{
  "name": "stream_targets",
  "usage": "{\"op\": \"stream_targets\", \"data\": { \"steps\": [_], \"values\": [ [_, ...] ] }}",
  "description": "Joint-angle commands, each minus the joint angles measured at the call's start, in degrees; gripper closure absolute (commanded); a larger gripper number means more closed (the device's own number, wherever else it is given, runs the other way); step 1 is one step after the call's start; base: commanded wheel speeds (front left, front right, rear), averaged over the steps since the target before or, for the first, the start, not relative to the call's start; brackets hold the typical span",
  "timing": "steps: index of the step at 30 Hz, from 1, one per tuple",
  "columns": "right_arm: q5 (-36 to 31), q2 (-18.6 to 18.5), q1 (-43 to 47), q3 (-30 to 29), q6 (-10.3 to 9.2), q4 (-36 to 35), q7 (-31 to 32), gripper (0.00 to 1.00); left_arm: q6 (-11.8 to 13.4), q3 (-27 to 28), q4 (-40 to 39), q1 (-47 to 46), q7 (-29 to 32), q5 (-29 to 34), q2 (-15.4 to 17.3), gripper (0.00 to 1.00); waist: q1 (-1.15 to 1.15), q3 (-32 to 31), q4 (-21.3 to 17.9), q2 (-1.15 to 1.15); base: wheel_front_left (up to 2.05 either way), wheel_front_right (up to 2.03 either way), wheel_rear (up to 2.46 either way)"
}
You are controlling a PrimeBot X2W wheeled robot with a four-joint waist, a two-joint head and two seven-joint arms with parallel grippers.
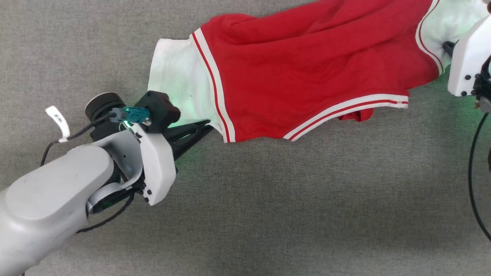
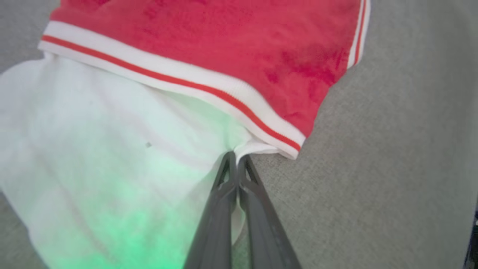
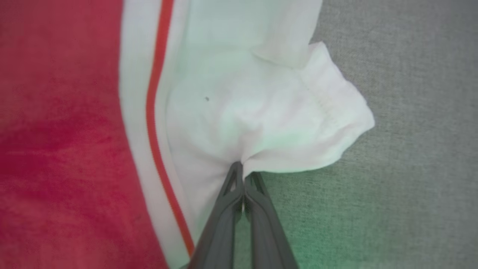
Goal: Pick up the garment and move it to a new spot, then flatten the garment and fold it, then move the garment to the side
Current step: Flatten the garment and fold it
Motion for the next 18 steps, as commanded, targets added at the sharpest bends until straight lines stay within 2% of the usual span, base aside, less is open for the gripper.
{"op": "stream_targets", "data": {
  "steps": [1,2,5,10,14,16,18],
  "values": [
    [0.9,0.7,1.5,0.1,-0.06,0.5,-0.9,1.00,0.0,-0.2,1.1,-0.4,-2.7,-1.7,-0.2,1.00,0.00,-1.2,-0.3,0.00,0.00,0.00,0.00],
    [0.9,0.7,1.5,0.1,-0.06,0.5,-0.9,1.00,0.0,-0.2,1.1,-0.4,-2.7,-1.7,-0.2,1.00,0.00,-1.2,-0.3,0.00,0.00,0.00,0.00],
    [2.4,0.5,1.2,-0.6,-0.06,-2.1,-3.7,1.00,0.0,-0.1,2.5,-0.8,-8.6,-5.2,0.0,1.00,0.00,-3.1,-0.4,0.00,0.00,0.00,0.00],
    [6.3,-0.7,5.4,-3.4,-0.06,-9.7,-5.8,1.00,0.0,1.2,3.1,0.7,-17.0,-10.8,1.4,1.00,0.00,-6.5,-0.3,0.00,0.00,0.00,0.00],
    [10.5,-1.2,11.5,-8.5,-0.05,-19.3,-3.1,1.00,0.0,4.0,-1.9,2.2,-19.2,-16.6,2.9,1.00,0.00,-8.5,0.2,0.00,0.00,0.00,0.00],
    [11.9,-0.3,13.6,-11.1,-0.05,-23.5,-1.7,1.00,0.0,5.4,-2.7,2.1,-19.5,-17.5,4.4,1.00,0.00,-8.7,0.2,0.00,0.00,0.00,0.00],
    [12.2,0.7,14.4,-12.5,-0.05,-26.1,-0.5,1.00,0.0,6.3,-2.1,1.2,-19.7,-17.8,4.5,1.00,0.00,-8.8,0.2,0.00,0.00,0.00,0.00]
  ]
}}
